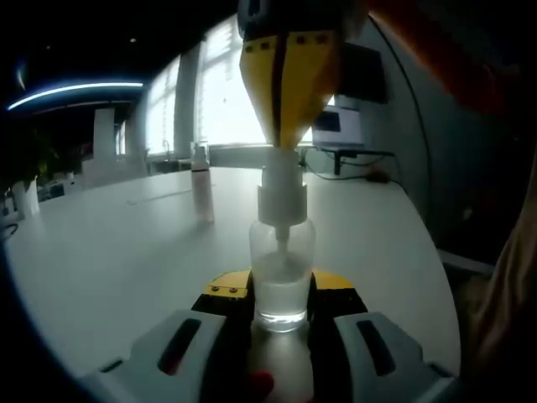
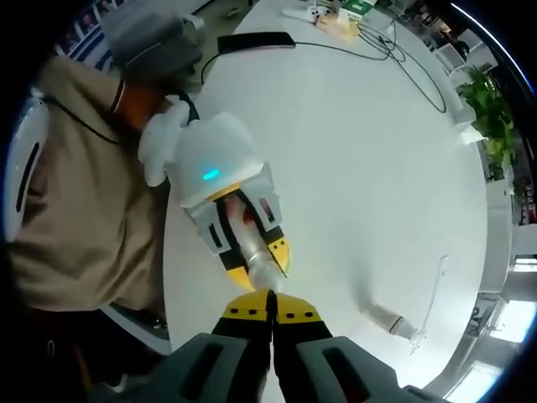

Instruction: Clamp pump bottle remove cover press pump head put on cover

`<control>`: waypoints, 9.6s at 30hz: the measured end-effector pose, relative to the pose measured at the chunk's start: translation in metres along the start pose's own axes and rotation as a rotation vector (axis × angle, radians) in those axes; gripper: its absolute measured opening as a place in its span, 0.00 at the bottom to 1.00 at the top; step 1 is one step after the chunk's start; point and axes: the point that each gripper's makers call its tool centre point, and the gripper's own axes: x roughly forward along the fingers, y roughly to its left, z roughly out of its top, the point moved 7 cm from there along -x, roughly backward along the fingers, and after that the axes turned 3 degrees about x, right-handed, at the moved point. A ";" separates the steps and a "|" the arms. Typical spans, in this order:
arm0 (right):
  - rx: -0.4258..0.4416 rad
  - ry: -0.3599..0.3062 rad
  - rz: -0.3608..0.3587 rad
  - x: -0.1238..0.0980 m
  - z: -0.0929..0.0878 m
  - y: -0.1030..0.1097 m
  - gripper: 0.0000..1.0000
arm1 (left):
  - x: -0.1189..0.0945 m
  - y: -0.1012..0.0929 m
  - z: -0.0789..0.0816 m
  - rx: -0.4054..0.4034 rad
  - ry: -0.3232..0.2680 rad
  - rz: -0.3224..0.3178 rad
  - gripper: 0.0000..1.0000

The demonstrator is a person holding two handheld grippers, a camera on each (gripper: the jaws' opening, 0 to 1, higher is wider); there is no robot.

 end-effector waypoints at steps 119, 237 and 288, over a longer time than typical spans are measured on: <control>-0.019 0.006 -0.018 -0.002 0.000 0.001 0.00 | 0.001 0.000 0.000 0.004 -0.001 -0.003 0.15; -0.009 -0.033 -0.001 -0.006 -0.003 0.000 0.00 | 0.001 0.000 0.001 -0.004 -0.001 -0.005 0.15; -0.048 -0.028 -0.027 -0.007 0.000 0.001 0.00 | 0.000 0.000 0.000 -0.003 -0.002 -0.005 0.15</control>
